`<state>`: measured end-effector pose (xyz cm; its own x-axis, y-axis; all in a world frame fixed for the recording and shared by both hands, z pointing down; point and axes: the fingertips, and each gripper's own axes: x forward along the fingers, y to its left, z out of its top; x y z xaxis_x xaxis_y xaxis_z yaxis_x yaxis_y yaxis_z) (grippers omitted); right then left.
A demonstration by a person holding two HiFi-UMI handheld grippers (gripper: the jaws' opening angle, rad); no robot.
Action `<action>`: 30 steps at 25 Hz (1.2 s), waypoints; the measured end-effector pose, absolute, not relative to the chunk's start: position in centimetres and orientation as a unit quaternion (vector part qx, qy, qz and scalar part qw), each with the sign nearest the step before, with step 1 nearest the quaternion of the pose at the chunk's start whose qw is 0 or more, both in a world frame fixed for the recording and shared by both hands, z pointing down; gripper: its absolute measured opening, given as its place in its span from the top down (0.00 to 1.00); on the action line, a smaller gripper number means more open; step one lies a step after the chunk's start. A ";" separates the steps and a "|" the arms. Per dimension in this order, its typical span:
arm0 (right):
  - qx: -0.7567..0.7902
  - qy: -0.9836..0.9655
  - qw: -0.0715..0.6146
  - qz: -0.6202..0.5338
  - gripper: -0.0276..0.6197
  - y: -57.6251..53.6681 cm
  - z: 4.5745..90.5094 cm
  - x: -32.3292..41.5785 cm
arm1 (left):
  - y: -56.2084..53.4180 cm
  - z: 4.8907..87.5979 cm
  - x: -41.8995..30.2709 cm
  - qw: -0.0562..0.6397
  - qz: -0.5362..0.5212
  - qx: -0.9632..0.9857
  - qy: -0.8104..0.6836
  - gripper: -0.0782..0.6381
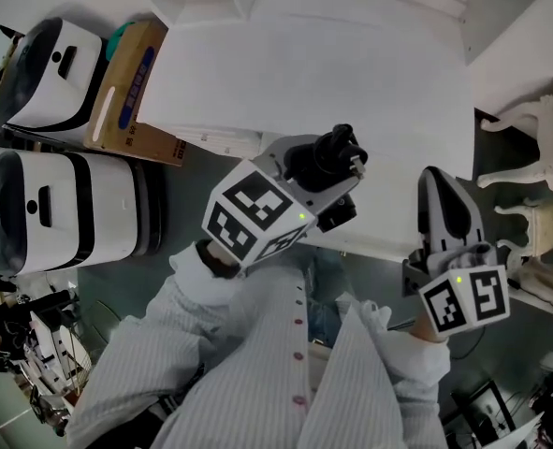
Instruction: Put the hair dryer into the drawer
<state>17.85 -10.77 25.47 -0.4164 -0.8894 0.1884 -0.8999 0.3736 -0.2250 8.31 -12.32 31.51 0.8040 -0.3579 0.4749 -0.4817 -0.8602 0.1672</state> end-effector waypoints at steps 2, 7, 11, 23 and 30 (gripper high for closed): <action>0.542 -0.826 0.015 0.154 0.94 -10.4 26.2 18.5 | -11.8 33.4 9.0 0.142 0.244 0.936 -0.211 0.58; 0.546 -0.819 0.017 0.176 0.94 -10.7 28.3 19.6 | -11.4 38.9 10.0 0.160 0.292 0.925 -0.181 0.58; 0.547 -0.814 0.023 0.193 0.94 -11.1 30.2 20.1 | -11.1 42.7 10.6 0.172 0.324 0.916 -0.161 0.58; 0.535 -0.811 0.045 0.232 0.94 -11.6 35.2 20.1 | -10.8 52.7 11.7 0.186 0.416 0.882 -0.121 0.58; 0.530 -0.809 0.066 0.246 0.94 -13.0 37.6 20.0 | -10.9 57.8 12.0 0.186 0.471 0.858 -0.083 0.58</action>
